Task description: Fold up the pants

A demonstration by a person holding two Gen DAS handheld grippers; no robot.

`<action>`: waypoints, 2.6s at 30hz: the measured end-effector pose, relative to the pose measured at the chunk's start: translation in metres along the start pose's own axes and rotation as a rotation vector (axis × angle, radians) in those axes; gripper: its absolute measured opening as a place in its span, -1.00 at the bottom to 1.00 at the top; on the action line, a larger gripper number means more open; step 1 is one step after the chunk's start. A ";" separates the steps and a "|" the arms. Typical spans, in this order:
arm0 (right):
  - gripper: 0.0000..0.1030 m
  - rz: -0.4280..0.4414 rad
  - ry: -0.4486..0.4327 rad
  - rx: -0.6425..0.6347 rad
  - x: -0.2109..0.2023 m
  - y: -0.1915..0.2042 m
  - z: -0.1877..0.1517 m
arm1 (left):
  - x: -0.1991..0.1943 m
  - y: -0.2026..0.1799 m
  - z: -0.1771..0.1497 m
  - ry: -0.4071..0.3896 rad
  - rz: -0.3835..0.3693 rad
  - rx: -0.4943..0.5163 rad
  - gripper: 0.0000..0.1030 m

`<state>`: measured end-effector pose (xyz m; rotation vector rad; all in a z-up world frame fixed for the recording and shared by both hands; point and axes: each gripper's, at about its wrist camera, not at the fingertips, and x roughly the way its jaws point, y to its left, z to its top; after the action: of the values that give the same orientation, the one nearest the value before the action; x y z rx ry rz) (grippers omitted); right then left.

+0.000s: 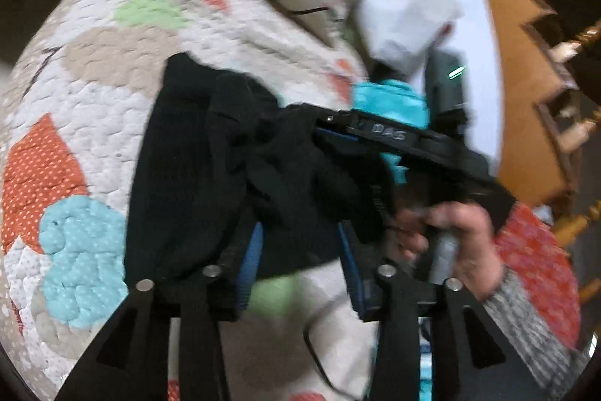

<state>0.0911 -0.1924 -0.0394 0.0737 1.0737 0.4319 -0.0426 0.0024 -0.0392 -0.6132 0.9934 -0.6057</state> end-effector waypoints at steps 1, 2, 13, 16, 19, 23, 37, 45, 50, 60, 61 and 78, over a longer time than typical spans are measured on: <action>-0.02 -0.073 -0.039 0.043 -0.013 -0.011 -0.001 | -0.010 0.000 0.001 -0.017 -0.018 0.011 -0.11; 0.02 -0.106 -0.071 0.059 -0.022 -0.014 -0.001 | -0.022 0.001 0.003 -0.057 -0.001 0.020 -0.01; -0.14 0.098 -0.075 -0.110 -0.020 0.091 -0.001 | -0.054 0.070 0.017 -0.212 0.322 -0.242 0.05; -0.19 -0.086 0.014 -0.224 0.011 0.111 -0.016 | -0.063 0.078 0.015 -0.224 0.340 -0.269 0.04; -0.22 -0.302 0.045 -0.342 0.017 0.101 -0.041 | -0.061 0.084 0.017 -0.219 0.341 -0.296 0.05; -0.18 -0.457 0.096 -0.237 -0.005 0.047 -0.073 | -0.057 0.088 0.016 -0.205 0.320 -0.335 0.05; -0.10 -0.265 0.003 -0.324 -0.003 0.138 -0.032 | -0.067 0.110 0.011 -0.233 0.418 -0.416 0.05; -0.90 -0.344 0.021 -0.258 -0.006 0.112 -0.060 | -0.066 0.106 0.017 -0.240 0.421 -0.392 0.05; -0.89 -0.380 0.072 -0.093 -0.041 0.060 -0.097 | -0.042 0.100 0.011 -0.177 0.385 -0.374 0.05; -0.51 -0.250 -0.011 0.013 -0.089 0.057 -0.096 | -0.003 0.078 -0.003 -0.088 0.284 -0.285 0.05; -0.33 -0.196 -0.033 -0.021 -0.091 0.068 -0.079 | 0.000 0.075 -0.003 -0.081 0.284 -0.270 0.05; -0.73 -0.210 0.348 -0.191 0.087 0.147 0.038 | 0.014 0.063 -0.012 -0.033 0.352 -0.243 -0.80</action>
<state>0.1139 -0.0200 -0.0543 -0.2912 1.3609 0.3619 -0.0359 0.0334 -0.0971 -0.6398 1.1208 -0.1646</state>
